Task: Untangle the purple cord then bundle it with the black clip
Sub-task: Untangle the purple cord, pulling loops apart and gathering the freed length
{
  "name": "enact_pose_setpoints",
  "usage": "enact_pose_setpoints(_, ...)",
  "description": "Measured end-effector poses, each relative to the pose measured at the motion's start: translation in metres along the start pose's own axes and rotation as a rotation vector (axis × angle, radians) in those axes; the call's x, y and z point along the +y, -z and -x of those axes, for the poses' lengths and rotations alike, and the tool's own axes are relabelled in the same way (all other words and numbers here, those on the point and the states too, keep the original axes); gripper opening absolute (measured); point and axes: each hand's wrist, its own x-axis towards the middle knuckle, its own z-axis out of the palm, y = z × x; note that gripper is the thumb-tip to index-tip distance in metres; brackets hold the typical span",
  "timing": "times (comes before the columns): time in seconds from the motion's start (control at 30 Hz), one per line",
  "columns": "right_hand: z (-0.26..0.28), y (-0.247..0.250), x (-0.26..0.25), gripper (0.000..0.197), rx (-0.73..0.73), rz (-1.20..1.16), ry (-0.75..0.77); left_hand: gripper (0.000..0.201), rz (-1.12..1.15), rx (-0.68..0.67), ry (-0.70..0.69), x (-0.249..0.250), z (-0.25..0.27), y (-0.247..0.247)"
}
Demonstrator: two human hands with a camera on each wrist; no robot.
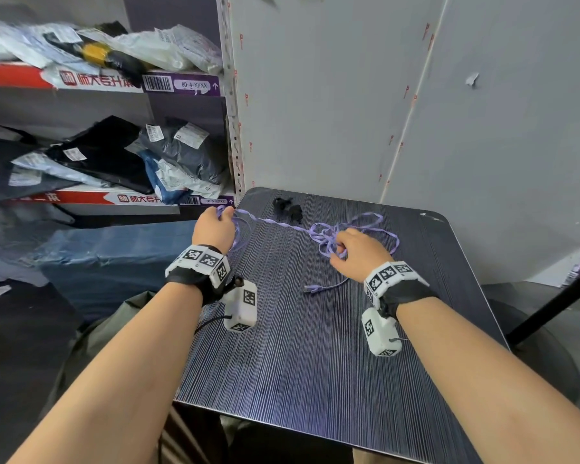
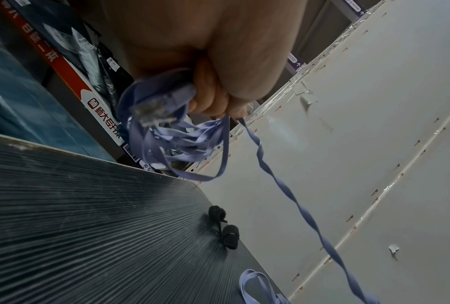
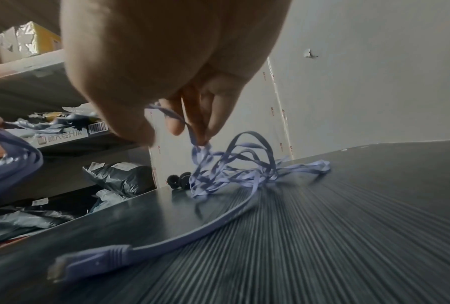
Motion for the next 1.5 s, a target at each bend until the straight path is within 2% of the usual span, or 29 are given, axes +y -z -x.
enact_pose_setpoints(0.07,0.0,-0.001,0.003,0.026,-0.008,-0.055,-0.038,0.028,0.001,0.0,0.006,-0.002,-0.001,0.0)
enact_pose_setpoints(0.2,-0.005,0.005,0.003,0.028,0.029,-0.163,-0.13,0.031,0.016,-0.002,-0.01,-0.002,0.001,-0.002)
enact_pose_setpoints(0.4,-0.015,0.029,-0.004,0.033,0.386,-0.27,-0.172,0.033,0.061,-0.019,-0.06,0.008,0.003,-0.008)
enact_pose_setpoints(0.6,-0.037,0.061,-0.012,0.036,0.588,-0.349,-0.134,0.037,0.087,-0.012,-0.144,0.034,0.003,-0.003)
enact_pose_setpoints(0.77,-0.046,0.099,-0.027,0.037,0.672,-0.327,-0.139,0.034,0.127,0.003,-0.193,0.064,-0.001,0.008)
enact_pose_setpoints(1.0,-0.053,0.165,-0.051,0.019,0.77,-0.326,-0.108,0.026,0.148,0.059,-0.304,0.118,-0.003,0.046)
enact_pose_setpoints(1.17,-0.051,0.213,-0.07,0.022,0.777,-0.278,-0.093,0.027,0.181,0.103,-0.426,0.167,0.0,0.082)
enact_pose_setpoints(1.27,-0.049,0.235,-0.078,0.022,0.788,-0.3,-0.071,0.034,0.198,0.122,-0.463,0.189,0.0,0.097)
enact_pose_setpoints(1.37,-0.043,0.264,-0.087,0.022,0.82,-0.316,-0.05,0.03,0.199,0.158,-0.507,0.212,0.002,0.117)
enact_pose_setpoints(1.5,-0.028,0.295,-0.098,0.024,0.874,-0.324,-0.077,0.039,0.227,0.206,-0.554,0.235,0.01,0.14)
